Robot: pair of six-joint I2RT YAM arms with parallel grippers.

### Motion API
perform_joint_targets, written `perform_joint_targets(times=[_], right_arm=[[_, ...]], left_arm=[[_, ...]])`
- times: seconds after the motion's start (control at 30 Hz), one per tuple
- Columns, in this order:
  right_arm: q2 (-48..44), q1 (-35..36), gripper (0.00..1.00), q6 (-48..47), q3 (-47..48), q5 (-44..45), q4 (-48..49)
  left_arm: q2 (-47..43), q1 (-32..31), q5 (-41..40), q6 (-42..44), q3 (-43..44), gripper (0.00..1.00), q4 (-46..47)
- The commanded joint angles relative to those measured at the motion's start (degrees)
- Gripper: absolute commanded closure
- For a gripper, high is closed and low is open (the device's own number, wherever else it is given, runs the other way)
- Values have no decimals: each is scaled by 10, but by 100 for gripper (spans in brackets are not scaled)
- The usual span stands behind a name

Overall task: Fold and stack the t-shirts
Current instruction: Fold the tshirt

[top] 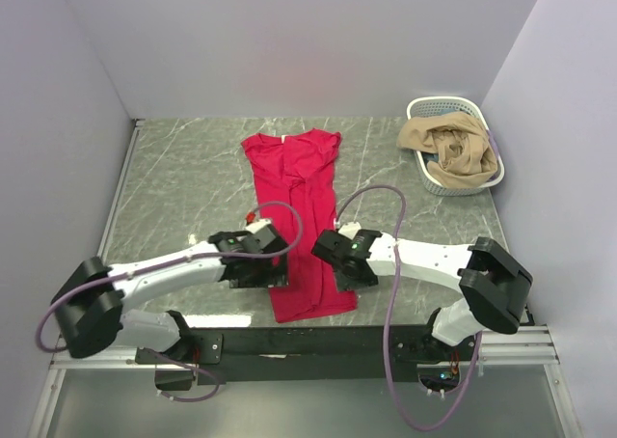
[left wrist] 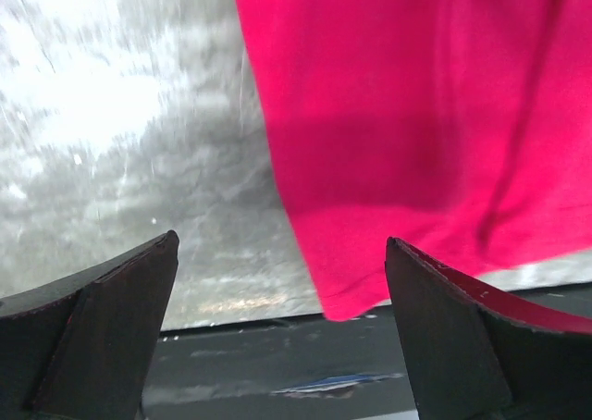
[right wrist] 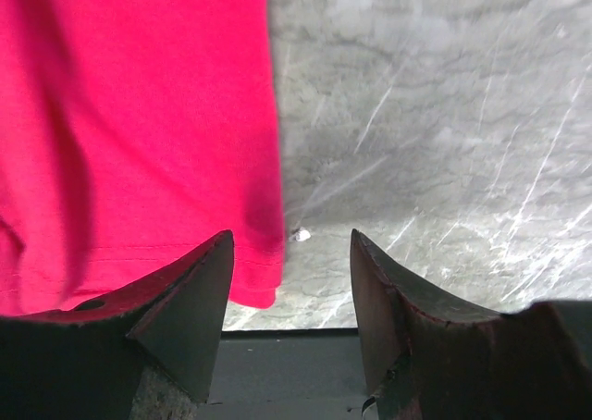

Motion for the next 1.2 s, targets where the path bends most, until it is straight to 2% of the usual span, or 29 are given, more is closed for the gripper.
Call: perform_joint_targets(times=[0.0,0.33,0.73,1.17], right_arm=[[-2,0,39,-2,35,41,-27],[-8,-2,38,-6,32,27,1],[9,-2,38,-14,11,-21,64],[45,0,38,10,-22,-14,79]], left_arm=[[42,-49,-52,-42,45,1,-77],[80,-90,-62,-66,55,1,-81],[128,-94,-66,-89,54,1,-41],[181,-103,-79,-107,52,0,-45]])
